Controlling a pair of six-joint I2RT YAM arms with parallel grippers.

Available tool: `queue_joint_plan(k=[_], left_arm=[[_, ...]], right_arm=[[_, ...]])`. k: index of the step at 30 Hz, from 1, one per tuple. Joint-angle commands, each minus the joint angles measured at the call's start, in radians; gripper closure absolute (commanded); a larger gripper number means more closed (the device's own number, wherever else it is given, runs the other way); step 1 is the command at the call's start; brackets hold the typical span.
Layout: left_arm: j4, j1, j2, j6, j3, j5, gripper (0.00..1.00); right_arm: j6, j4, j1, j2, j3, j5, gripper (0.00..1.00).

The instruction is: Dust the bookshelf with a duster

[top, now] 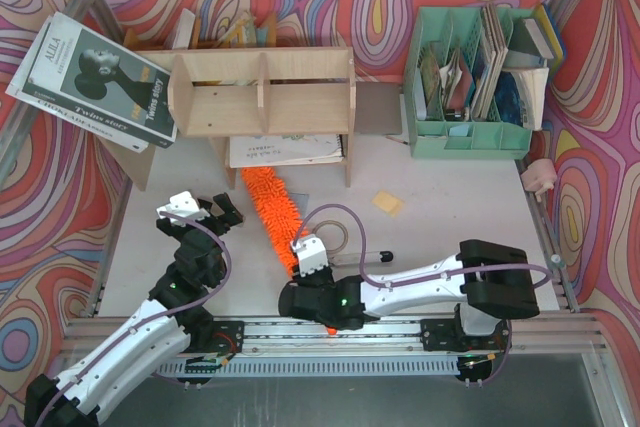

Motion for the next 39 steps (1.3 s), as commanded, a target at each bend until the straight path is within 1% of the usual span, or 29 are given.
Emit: queue_joint_plan(k=[1,5,7,12,14,18,22,26,30,35,37,39], left_arm=[[0.019,-0.001,-0.004,-0.006,-0.012,-0.015,0.02],[0.02,-0.002,-0.001,-0.007,-0.012,-0.012,0.02],[0.022,-0.002,0.003,-0.007,-0.012,-0.012,0.02],[0.022,-0.001,0.002,-0.006,-0.01,-0.012,0.02],[0.021,-0.002,-0.001,-0.005,-0.011,-0.013,0.02],[0.022,-0.002,0.001,-0.007,-0.012,-0.014,0.02],[0.024,-0.001,0.006,-0.007,-0.01,-0.013,0.02],[0.022,-0.002,0.005,-0.007,-0.012,-0.014,0.02],[0.022,-0.001,0.004,-0.009,-0.01,-0.015,0.02],[0.019,-0.001,0.002,-0.009,-0.01,-0.017,0.02],[0.019,-0.002,0.0,-0.009,-0.01,-0.017,0.02],[0.018,-0.001,-0.002,-0.009,-0.01,-0.017,0.02]], right_arm=[[-0.005,0.006,-0.004,-0.025,0.03,0.056,1.0],[-0.034,0.047,-0.003,-0.088,0.009,0.119,1.0],[-0.072,0.1,-0.004,-0.122,-0.006,0.134,1.0],[-0.142,0.234,-0.004,-0.13,-0.044,0.098,1.0],[-0.149,0.235,-0.003,-0.099,-0.027,0.076,1.0],[-0.118,0.123,-0.009,0.004,0.052,0.059,1.0],[-0.071,0.069,-0.052,0.053,0.066,0.001,1.0],[-0.11,0.126,-0.064,0.011,0.042,0.013,1.0],[-0.156,0.14,-0.067,-0.014,0.066,0.062,1.0],[-0.218,0.252,-0.065,-0.063,0.039,0.099,1.0],[-0.241,0.289,-0.065,-0.059,0.03,0.094,1.0],[-0.239,0.267,-0.069,-0.026,0.05,0.082,1.0]])
